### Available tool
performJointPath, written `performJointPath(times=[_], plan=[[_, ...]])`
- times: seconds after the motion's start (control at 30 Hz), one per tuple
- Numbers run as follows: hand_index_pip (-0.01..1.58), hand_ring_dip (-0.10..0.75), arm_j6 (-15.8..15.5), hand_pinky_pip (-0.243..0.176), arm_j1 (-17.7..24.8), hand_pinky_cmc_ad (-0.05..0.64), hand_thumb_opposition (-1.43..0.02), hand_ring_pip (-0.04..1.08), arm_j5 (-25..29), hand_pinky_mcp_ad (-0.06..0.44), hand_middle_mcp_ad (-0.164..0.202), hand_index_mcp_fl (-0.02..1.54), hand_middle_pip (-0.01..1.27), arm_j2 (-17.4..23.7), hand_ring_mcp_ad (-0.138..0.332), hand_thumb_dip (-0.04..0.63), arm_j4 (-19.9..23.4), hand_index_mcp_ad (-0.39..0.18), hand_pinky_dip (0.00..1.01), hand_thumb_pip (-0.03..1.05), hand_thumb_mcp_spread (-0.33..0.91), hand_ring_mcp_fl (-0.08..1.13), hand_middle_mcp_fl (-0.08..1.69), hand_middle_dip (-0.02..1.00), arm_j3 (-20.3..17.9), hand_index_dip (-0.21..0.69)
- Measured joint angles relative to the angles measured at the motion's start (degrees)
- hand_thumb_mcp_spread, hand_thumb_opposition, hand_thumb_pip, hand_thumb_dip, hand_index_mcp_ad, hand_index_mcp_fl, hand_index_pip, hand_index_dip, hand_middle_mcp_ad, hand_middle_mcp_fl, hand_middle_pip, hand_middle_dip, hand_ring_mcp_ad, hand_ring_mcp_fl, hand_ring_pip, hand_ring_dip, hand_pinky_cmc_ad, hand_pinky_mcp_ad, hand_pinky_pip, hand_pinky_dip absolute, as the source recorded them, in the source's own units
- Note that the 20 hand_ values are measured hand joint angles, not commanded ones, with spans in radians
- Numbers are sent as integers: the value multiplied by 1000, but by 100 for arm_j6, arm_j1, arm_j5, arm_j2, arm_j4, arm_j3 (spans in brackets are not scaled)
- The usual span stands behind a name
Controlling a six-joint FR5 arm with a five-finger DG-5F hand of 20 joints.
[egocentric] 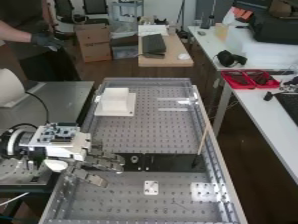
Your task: Grab the smaller nut and place it in the white container
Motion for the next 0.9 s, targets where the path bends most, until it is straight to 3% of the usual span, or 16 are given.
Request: performJointPath(times=[0.9], plan=[[1520,86,-53,-24,19,384,-911,86,0,295,68,286,136,22,117,265,19,-168,253,648,469,2,133,220,25,138]])
